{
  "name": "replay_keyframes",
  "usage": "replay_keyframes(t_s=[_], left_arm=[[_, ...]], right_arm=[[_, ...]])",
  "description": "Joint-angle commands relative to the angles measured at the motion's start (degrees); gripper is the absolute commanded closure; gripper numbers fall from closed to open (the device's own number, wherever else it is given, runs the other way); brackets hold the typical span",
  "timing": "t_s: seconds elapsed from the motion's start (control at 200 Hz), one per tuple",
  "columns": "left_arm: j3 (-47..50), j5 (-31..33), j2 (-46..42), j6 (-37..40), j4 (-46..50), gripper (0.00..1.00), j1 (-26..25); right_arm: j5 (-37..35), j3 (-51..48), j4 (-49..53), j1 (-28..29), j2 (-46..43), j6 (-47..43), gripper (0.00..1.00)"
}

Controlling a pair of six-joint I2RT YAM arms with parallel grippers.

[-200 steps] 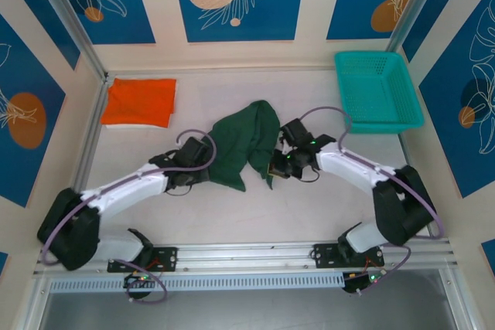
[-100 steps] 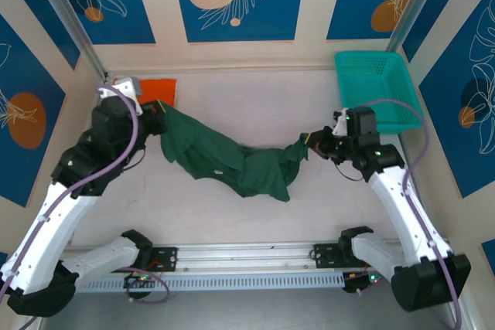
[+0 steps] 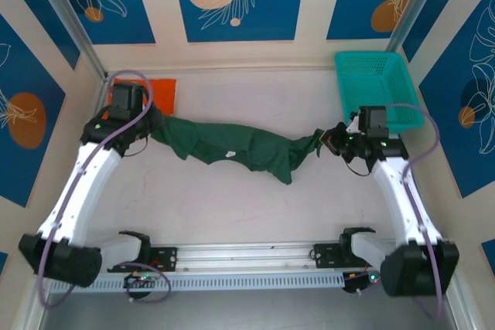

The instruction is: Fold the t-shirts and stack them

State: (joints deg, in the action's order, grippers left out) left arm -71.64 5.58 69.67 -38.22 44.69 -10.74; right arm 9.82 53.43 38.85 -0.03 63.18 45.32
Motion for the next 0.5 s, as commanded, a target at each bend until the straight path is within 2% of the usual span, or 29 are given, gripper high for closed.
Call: replay_keyframes(t_s=[0.0, 0.035, 0.06, 0.09, 0.18, 0.215, 0.265, 0.365, 0.43, 0.495], left_arm=[[5.64, -9.36, 2.8, -4.63, -4.57, 0.65, 4.09], [6.66, -9.82, 3.37, -4.8, -5.65, 0.61, 4.09], [7.4, -10.44, 3.57, -4.89, -6.26, 0.57, 4.12], [8.07, -11.28, 3.54, -5.09, -7.01, 0.51, 4.07], [10.26, -12.48, 1.92, -5.53, -8.78, 0.36, 3.26], [11.14, -12.52, 1.13, -5.55, -9.19, 0.31, 2.42], [12.47, -12.99, 0.37, -5.39, -10.16, 0.27, 0.77], [15.2, -12.16, 0.47, -5.17, -10.35, 0.27, -3.58], [18.89, -10.93, 0.7, -5.41, -11.89, 0.28, -5.89], [22.9, -11.0, 1.98, -6.0, -14.39, 0.3, -7.13]], right_arm=[[2.54, -3.14, 1.88, 0.41, 3.67, -3.25, 1.0], [1.76, -4.06, 1.59, 0.9, 4.49, -3.6, 1.0], [0.9, -4.51, 1.45, 1.36, 4.86, -3.78, 0.95], [-0.22, -5.1, 1.57, 1.52, 5.09, -3.91, 0.88], [-5.68, -6.34, 2.39, 1.54, 3.38, -3.19, 0.57], [-8.73, -6.77, 2.89, 1.69, 1.47, -2.45, 0.5], [-12.69, -7.42, 3.32, 2.48, -2.2, -1.55, 0.45], [-20.66, -9.2, 2.19, 7.44, -11.75, -1.3, 0.37], [-19.67, -11.07, -1.02, 12.23, -15.71, -3.58, 0.32], [-15.79, -12.19, -2.54, 16.45, -15.77, -4.45, 0.31]])
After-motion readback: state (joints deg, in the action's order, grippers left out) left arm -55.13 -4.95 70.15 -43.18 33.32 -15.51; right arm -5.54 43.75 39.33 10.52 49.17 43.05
